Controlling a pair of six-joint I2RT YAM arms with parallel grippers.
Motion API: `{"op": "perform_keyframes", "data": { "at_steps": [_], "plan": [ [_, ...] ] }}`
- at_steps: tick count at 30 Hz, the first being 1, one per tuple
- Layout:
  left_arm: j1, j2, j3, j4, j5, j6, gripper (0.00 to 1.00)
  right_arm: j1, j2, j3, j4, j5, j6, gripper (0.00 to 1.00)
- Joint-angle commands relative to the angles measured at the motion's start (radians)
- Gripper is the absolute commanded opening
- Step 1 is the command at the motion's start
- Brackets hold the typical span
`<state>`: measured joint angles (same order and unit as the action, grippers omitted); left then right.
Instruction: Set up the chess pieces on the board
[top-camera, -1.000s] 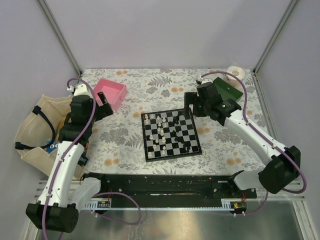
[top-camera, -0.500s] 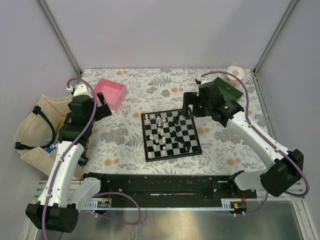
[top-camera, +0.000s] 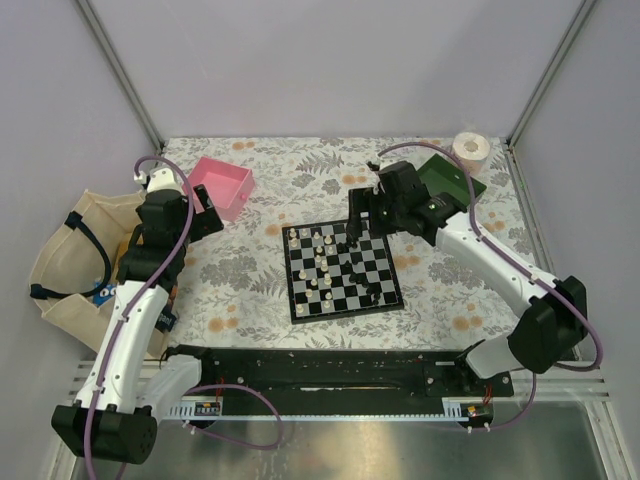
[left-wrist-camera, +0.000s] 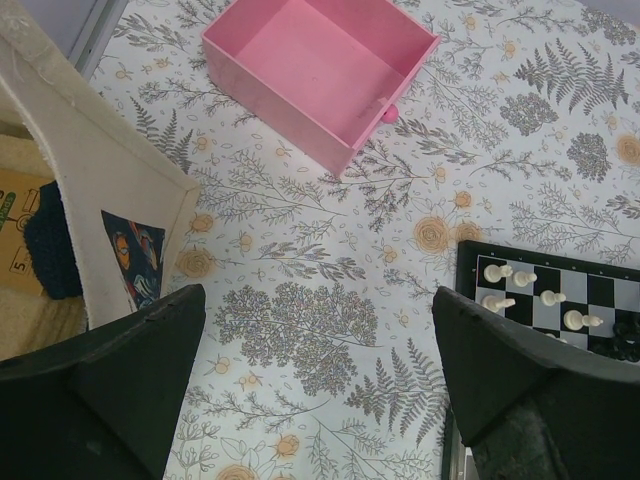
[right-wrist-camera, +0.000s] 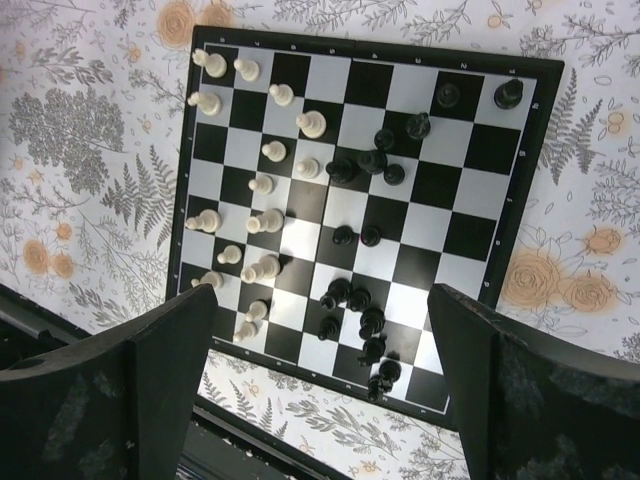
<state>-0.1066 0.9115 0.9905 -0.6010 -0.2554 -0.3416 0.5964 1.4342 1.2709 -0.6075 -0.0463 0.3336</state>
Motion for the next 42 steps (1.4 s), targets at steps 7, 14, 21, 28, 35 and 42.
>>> {"op": "perform_keyframes", "data": {
  "at_steps": [7, 14, 21, 28, 35, 42],
  "plan": [
    [0.016, 0.023, 0.017, 0.012, 0.011, -0.022, 0.99, 0.034, 0.094, 0.134, -0.043, 0.019, -0.007, 0.87],
    [0.05, 0.03, 0.016, 0.01, 0.053, -0.037, 0.99, 0.059, 0.123, 0.136, -0.071, 0.069, -0.008, 0.78],
    [0.079, 0.032, 0.011, 0.017, 0.096, -0.045, 0.99, 0.065, 0.15, 0.143, -0.094, 0.115, 0.008, 0.69],
    [0.091, 0.032, 0.011, 0.017, 0.107, -0.048, 0.99, 0.068, 0.216, 0.156, -0.097, 0.167, -0.017, 0.61],
    [0.096, 0.043, 0.008, 0.017, 0.131, -0.051, 0.99, 0.059, 0.336, 0.274, -0.126, 0.234, -0.005, 0.62],
    [0.097, 0.041, 0.005, 0.02, 0.137, -0.054, 0.99, 0.045, 0.396, 0.314, -0.121, 0.181, 0.031, 0.59]
  ]
}}
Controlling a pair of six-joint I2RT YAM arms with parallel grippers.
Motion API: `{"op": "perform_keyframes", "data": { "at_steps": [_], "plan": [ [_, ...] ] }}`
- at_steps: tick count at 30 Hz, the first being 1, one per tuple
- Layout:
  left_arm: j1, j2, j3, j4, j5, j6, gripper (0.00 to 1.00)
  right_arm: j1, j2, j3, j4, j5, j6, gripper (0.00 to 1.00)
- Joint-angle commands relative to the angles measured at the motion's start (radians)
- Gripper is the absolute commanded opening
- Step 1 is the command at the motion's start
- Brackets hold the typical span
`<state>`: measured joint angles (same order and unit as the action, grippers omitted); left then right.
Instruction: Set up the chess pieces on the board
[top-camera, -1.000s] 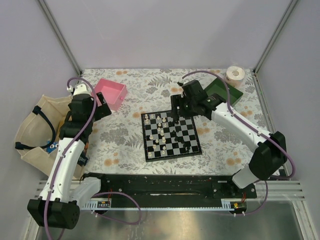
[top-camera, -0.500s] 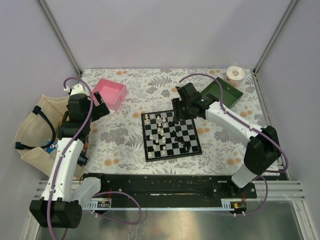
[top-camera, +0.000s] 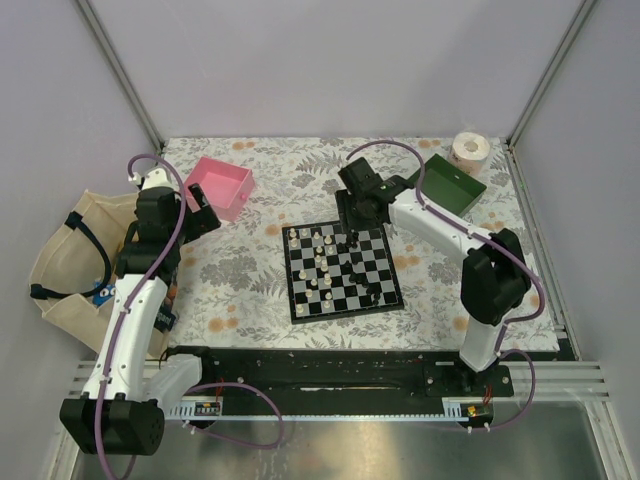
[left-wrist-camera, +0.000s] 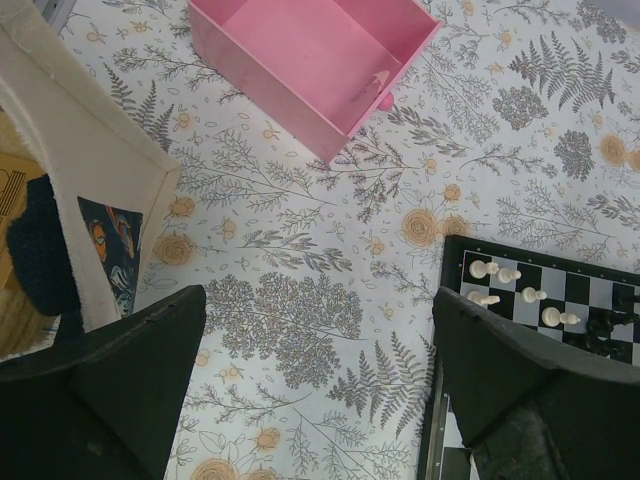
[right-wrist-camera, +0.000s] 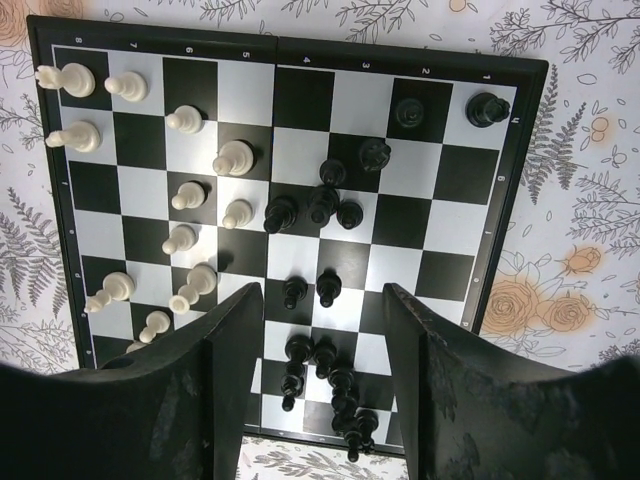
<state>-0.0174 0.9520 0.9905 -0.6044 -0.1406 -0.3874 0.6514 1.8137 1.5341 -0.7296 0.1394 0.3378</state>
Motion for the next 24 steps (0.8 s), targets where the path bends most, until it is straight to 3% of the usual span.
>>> {"op": "perform_keyframes", "data": {
  "at_steps": [1, 24],
  "plan": [
    [0.01, 0.002, 0.007, 0.026, 0.025, -0.008, 0.99, -0.015, 0.024, 0.05, 0.004, -0.015, 0.035, 0.59],
    [0.017, 0.018, 0.008, 0.026, 0.064, -0.016, 0.99, -0.078, 0.183, 0.103, 0.084, 0.002, 0.173, 0.5]
  ]
}}
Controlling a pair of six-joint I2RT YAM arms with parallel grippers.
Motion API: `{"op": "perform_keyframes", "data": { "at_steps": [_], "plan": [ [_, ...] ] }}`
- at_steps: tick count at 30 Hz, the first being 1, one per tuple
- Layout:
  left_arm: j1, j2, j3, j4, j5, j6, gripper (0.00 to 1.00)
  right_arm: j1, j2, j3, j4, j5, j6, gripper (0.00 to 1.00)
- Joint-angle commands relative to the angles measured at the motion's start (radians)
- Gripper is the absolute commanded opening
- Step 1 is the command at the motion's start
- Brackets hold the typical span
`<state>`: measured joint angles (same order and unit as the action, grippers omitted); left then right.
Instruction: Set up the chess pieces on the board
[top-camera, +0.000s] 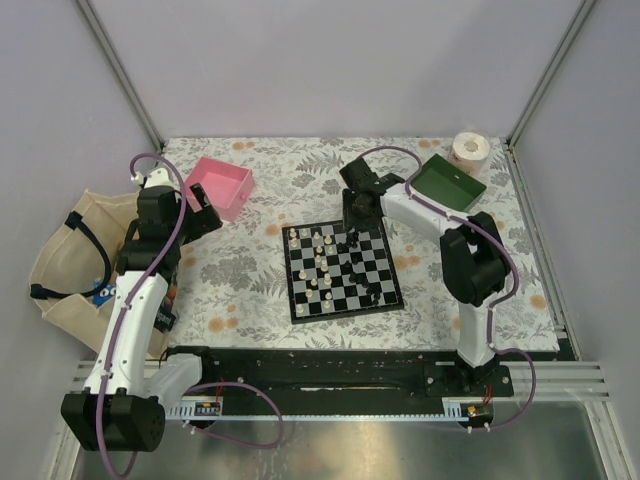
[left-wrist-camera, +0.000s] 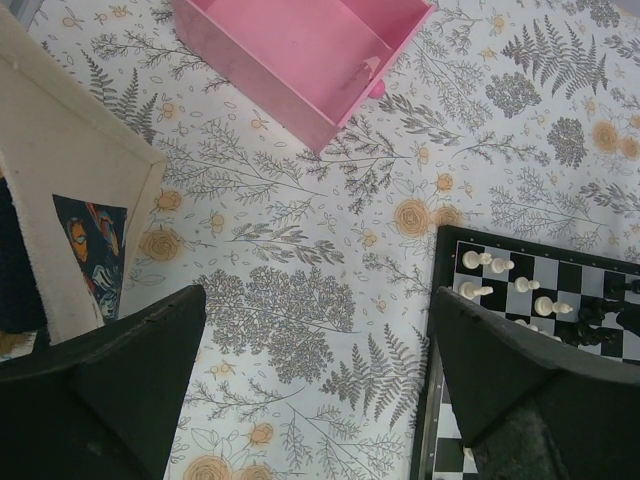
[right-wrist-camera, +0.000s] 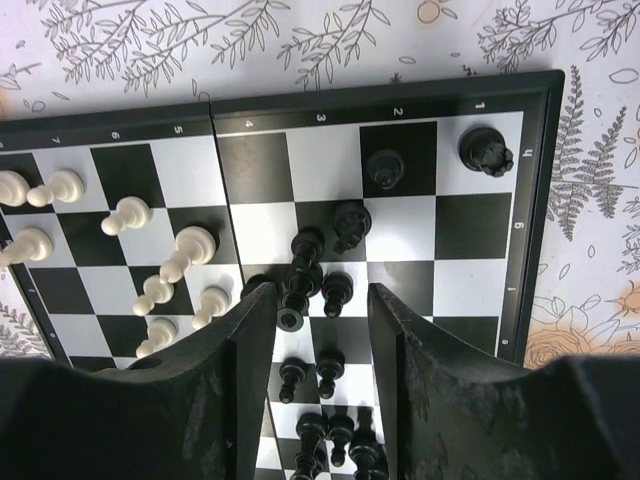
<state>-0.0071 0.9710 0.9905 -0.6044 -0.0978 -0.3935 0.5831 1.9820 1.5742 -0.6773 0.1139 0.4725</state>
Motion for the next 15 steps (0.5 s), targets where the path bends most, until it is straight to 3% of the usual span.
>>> {"op": "perform_keyframes", "data": {
  "at_steps": [1, 15],
  "plan": [
    [0.007, 0.0, 0.01, 0.026, 0.023, -0.01, 0.99, -0.011, 0.021, 0.066, 0.032, 0.03, 0.038, 0.49],
    [0.033, 0.005, 0.008, 0.028, 0.038, -0.013, 0.99, -0.02, 0.055, 0.06, 0.041, 0.064, 0.064, 0.45]
  ]
}}
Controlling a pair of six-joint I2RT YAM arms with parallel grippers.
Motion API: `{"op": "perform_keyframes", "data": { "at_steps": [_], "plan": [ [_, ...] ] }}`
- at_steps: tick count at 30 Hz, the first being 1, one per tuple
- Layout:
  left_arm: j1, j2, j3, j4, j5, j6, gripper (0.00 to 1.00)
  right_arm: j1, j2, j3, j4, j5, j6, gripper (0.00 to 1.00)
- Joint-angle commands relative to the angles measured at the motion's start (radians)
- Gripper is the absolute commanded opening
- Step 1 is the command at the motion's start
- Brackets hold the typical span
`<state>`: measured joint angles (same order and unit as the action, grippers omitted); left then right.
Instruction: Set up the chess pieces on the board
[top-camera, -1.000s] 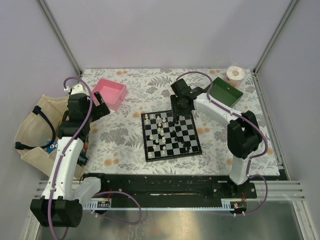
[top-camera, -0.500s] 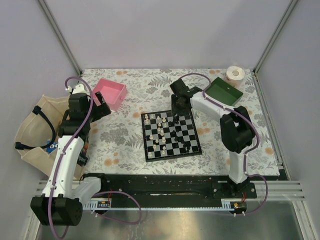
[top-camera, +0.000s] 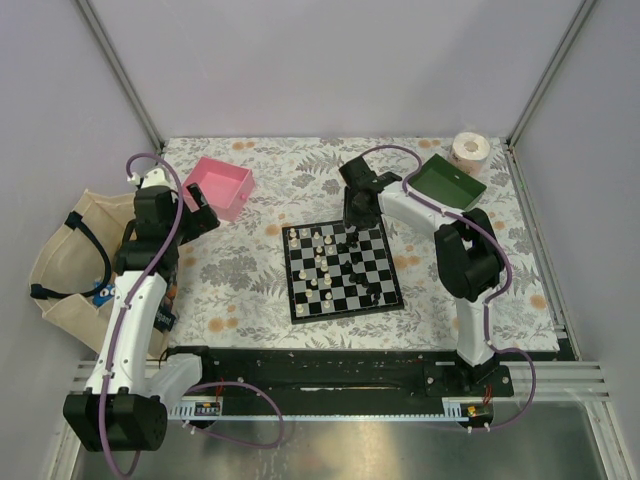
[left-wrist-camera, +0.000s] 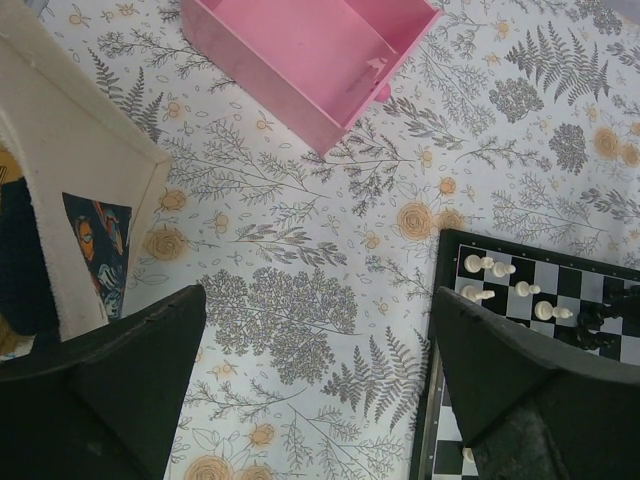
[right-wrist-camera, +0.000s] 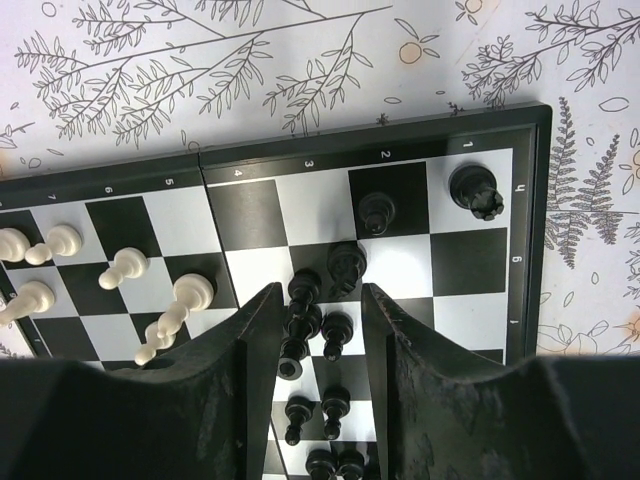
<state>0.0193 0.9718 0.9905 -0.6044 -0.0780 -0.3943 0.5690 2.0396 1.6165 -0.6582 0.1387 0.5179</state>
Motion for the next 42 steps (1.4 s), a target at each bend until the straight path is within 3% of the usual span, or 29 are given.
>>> {"op": "perform_keyframes", "data": {
  "at_steps": [1, 18, 23, 28, 33, 42],
  "plan": [
    [0.008, 0.007, 0.007, 0.028, 0.02, -0.012, 0.99, -0.006, 0.001, 0.022, 0.02, 0.039, 0.018, 0.45],
    [0.016, 0.008, 0.007, 0.035, 0.041, -0.011, 0.99, -0.02, 0.041, 0.028, 0.028, 0.033, 0.016, 0.39],
    [0.018, 0.007, 0.007, 0.035, 0.043, -0.011, 0.99, -0.02, 0.036, 0.029, 0.032, 0.036, 0.01, 0.34],
    [0.021, 0.011, 0.005, 0.034, 0.044, -0.012, 0.99, -0.02, 0.013, 0.017, 0.032, 0.039, 0.004, 0.17],
    [0.019, 0.013, 0.007, 0.034, 0.049, -0.012, 0.99, -0.02, -0.042, -0.004, 0.031, 0.061, -0.005, 0.07],
    [0.025, 0.013, 0.007, 0.034, 0.057, -0.014, 0.99, -0.024, -0.153, -0.064, 0.028, 0.122, -0.045, 0.05]
  ]
}}
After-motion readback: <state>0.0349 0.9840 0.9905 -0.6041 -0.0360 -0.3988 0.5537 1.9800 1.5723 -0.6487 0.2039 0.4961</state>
